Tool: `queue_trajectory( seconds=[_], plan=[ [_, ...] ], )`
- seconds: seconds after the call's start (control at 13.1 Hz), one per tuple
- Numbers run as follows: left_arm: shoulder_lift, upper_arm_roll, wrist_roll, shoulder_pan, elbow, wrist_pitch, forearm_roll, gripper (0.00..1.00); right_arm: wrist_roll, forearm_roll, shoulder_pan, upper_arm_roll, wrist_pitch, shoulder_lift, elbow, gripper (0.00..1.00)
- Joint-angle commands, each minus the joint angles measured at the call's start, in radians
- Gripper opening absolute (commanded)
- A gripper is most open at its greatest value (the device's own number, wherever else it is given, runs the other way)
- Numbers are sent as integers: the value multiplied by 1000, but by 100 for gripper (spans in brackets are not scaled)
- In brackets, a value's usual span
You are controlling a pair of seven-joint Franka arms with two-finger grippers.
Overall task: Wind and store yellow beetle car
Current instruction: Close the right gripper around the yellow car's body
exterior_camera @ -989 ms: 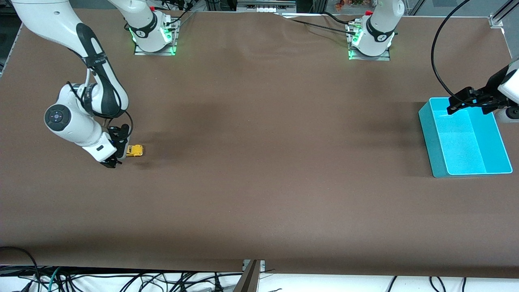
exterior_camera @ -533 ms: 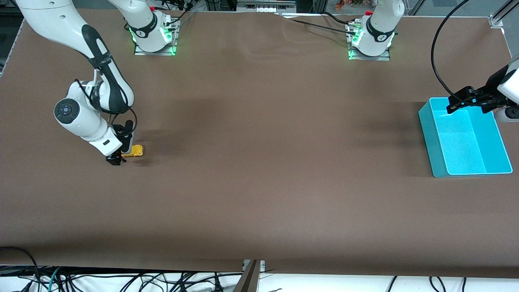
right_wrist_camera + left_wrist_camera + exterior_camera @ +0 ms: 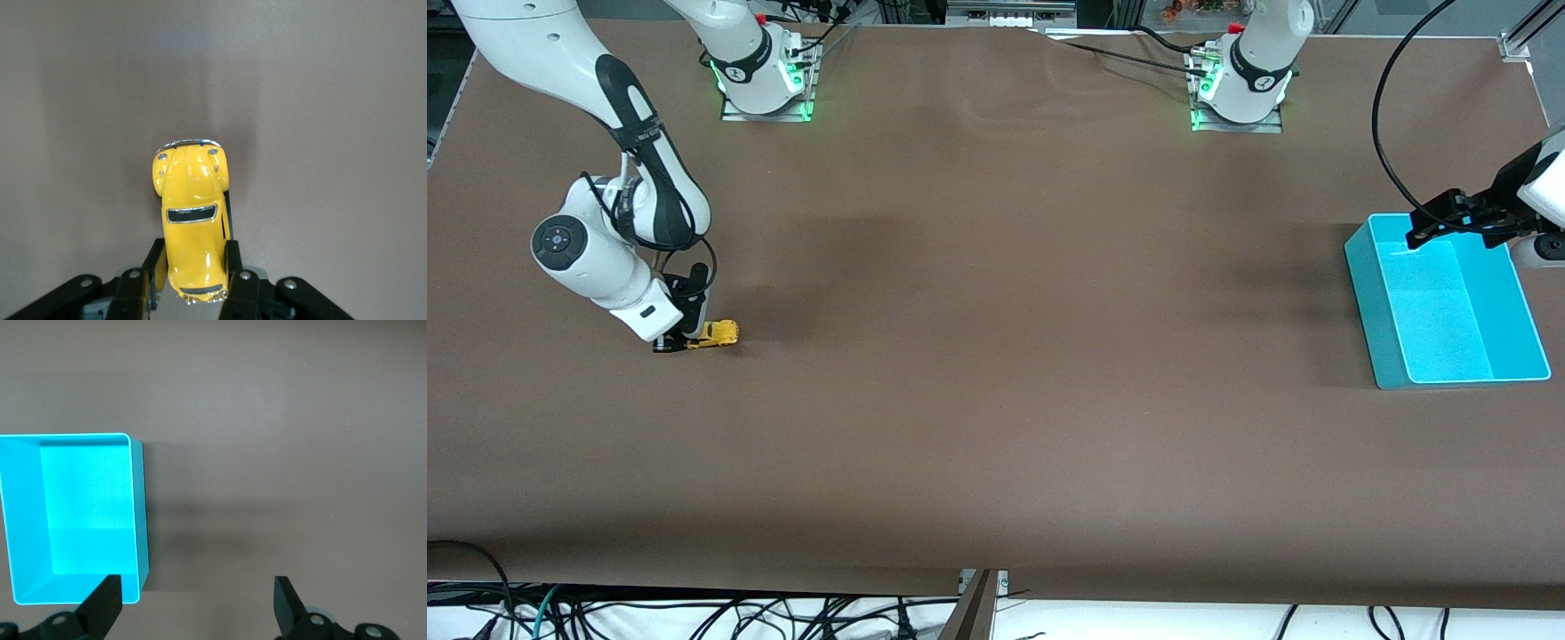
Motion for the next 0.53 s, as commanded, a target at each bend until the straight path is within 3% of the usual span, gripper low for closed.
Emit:
queue_trajectory(
  seconds=[0.0, 0.46],
  plan=[
    [11, -9, 6, 13, 31, -28, -14, 100, -26, 17, -9, 5, 18, -18, -33, 20],
    [11, -7, 6, 13, 31, -28, -14, 100, -34, 20, -92, 5, 18, 47, -24, 20]
  ],
)
